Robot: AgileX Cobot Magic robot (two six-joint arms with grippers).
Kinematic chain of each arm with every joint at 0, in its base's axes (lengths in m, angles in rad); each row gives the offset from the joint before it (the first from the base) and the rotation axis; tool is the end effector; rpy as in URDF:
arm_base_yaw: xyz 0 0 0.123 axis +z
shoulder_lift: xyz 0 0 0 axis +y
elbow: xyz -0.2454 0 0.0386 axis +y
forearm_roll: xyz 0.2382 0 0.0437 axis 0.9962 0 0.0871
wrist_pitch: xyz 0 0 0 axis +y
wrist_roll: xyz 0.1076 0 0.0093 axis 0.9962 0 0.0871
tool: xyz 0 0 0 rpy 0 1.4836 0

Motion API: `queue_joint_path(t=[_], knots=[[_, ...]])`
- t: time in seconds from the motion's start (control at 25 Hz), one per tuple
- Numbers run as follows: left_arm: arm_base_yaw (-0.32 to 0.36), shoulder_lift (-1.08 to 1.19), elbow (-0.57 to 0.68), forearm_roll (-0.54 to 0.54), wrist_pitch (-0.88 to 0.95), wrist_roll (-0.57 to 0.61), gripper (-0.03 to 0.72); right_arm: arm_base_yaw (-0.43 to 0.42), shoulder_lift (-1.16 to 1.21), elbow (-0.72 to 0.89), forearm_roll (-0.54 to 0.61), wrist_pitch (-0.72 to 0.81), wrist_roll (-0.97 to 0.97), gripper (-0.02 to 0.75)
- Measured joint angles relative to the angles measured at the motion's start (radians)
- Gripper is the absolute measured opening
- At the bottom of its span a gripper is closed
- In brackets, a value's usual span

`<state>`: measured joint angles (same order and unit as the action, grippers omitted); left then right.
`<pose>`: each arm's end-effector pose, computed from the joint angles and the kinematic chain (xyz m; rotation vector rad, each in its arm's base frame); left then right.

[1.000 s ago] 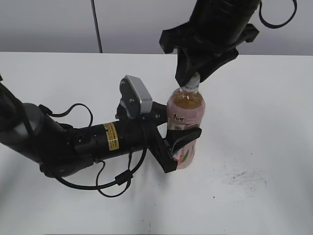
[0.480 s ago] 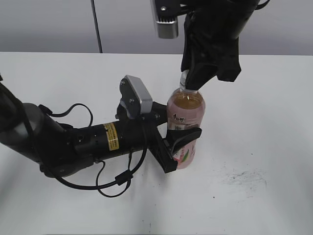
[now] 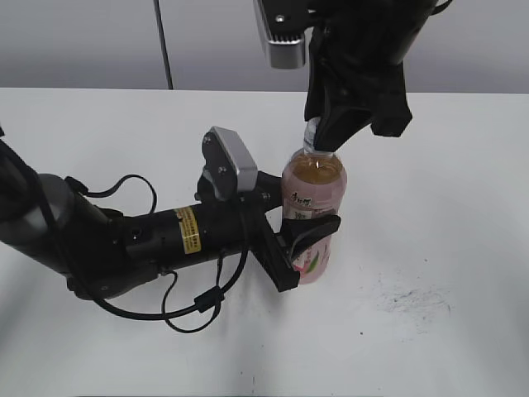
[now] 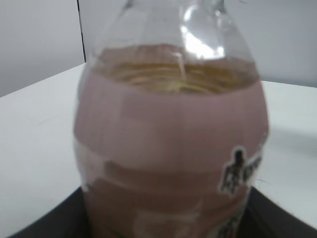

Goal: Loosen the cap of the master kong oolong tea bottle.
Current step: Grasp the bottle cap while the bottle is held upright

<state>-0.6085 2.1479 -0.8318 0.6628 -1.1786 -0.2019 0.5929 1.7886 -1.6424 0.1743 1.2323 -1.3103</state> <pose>0.2574 -0.2542 0.0755 1.0181 1.4485 -0.8968 0.2908 0.2172 0.2605 -2.2668 1.6758 0.0891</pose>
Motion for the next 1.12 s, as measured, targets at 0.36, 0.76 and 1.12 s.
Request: queue_joint_path(t=[0.36,0.76,1.12], knots=[[0.0,-0.011,-0.006,-0.009,-0.066,0.002,0.385,0.0,-0.03,-0.051,0.027,0.022,0.124,0.272],[0.0,-0.012,-0.007,-0.009,-0.066,0.002,0.385,0.0,-0.031,-0.051,0.029,0.022,0.129,0.272],[0.0,-0.012,-0.007,-0.01,-0.06,0.001,0.385,0.0,-0.031,-0.051,0.0,0.022,0.278,0.272]])
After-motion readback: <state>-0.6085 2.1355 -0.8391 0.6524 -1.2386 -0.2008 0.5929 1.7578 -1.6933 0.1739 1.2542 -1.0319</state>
